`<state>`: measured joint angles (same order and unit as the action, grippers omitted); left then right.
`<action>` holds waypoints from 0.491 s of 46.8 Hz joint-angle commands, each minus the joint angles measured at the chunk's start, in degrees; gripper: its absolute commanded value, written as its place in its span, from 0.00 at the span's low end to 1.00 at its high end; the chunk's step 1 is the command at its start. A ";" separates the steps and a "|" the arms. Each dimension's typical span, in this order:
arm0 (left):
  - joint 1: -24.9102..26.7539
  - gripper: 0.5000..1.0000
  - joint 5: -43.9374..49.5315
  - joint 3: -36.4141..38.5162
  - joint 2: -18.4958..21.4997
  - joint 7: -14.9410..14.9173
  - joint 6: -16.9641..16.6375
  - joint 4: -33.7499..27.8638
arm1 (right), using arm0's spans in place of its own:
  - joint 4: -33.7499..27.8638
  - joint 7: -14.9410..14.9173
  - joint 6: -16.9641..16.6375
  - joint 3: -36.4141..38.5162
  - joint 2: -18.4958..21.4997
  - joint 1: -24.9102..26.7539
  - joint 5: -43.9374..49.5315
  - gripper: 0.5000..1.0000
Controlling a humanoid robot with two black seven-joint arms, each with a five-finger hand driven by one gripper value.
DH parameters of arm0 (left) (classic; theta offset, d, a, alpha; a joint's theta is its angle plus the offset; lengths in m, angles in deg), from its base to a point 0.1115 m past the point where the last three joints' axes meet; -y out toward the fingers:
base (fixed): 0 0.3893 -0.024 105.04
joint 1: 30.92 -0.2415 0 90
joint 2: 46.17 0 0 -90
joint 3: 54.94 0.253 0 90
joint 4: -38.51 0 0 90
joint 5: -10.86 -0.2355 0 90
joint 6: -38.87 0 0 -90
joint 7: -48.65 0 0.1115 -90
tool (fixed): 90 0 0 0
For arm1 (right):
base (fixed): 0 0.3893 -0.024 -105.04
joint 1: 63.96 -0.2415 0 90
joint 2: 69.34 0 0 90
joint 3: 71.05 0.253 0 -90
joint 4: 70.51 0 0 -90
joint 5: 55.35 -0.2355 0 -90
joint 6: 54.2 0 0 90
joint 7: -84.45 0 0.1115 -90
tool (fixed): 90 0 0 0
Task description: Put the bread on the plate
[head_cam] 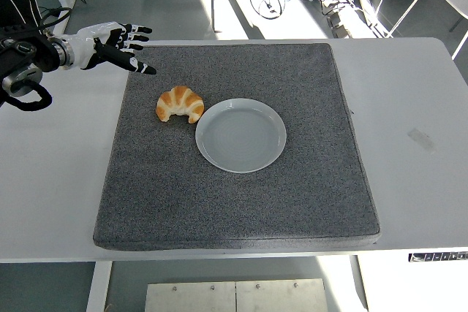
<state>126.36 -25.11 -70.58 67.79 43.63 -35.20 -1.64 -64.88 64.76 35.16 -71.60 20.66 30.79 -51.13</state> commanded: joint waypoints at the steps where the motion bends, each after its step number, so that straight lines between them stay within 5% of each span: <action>1: -0.22 0.94 -4.79 0.08 -0.05 0.01 -0.82 -1.94 | 0.00 0.00 0.02 0.03 0.00 0.00 0.00 1.00; 12: -0.04 0.96 -10.16 1.13 -0.58 0.36 -0.29 -2.65 | -0.09 0.00 0.19 0.20 0.00 0.00 0.00 1.00; 19: 1.71 0.97 -10.08 6.14 -0.58 9.84 0.76 -2.39 | -0.09 0.00 0.19 0.20 0.00 0.00 0.00 1.00; 23: 2.24 0.96 -10.16 9.74 -0.66 11.52 0.33 -2.21 | -0.18 0.00 0.28 0.29 0.00 -0.09 0.00 1.00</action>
<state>128.37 -35.28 -63.17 67.22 54.22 -34.47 -4.06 -65.04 64.76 35.41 -71.38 20.66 30.79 -51.13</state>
